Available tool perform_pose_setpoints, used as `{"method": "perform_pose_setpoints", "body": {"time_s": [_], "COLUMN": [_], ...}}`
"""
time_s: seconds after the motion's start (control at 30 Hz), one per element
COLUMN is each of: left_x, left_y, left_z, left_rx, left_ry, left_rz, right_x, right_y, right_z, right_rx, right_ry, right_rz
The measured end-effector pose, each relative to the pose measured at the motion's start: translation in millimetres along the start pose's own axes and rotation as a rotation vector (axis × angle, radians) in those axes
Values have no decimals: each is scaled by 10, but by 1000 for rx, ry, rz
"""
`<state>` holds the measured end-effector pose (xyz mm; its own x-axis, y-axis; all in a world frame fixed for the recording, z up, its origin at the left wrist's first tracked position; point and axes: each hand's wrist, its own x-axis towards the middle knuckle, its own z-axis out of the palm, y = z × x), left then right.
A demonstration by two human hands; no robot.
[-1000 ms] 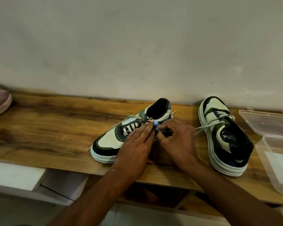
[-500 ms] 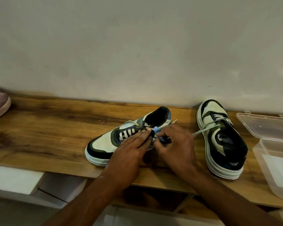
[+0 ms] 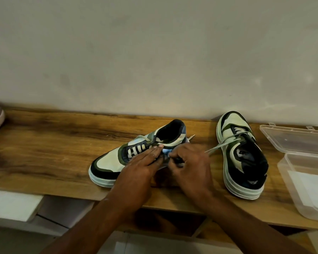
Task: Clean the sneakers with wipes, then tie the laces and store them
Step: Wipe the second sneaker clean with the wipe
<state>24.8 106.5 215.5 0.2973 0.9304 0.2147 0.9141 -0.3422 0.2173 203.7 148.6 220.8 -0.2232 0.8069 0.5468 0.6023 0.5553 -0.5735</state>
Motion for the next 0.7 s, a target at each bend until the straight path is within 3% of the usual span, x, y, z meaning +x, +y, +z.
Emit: {"method": "perform_pose_setpoints", "body": {"time_s": [0.07,0.27,0.4,0.57,0.7], "left_x": [-3,10,12,17,16], "left_y": [-1,2,-3,1,-14], "left_z": [-2,-20,-26,-57,-70], "left_rx": [3,-2,-10,-22,-31], "left_ry": [-2,8,13,12,21], "left_rz": [3,2,13,12,15], "right_x": [56,408,348,96,305], "right_y": [70,244,207,24,194], "right_z": [-27,-270,-222,-46,-197], "right_rx": [10,92,46,-27,34], "right_ry": [22,289,221,-50,149], "right_rz": [34,140,87,-87,26]}}
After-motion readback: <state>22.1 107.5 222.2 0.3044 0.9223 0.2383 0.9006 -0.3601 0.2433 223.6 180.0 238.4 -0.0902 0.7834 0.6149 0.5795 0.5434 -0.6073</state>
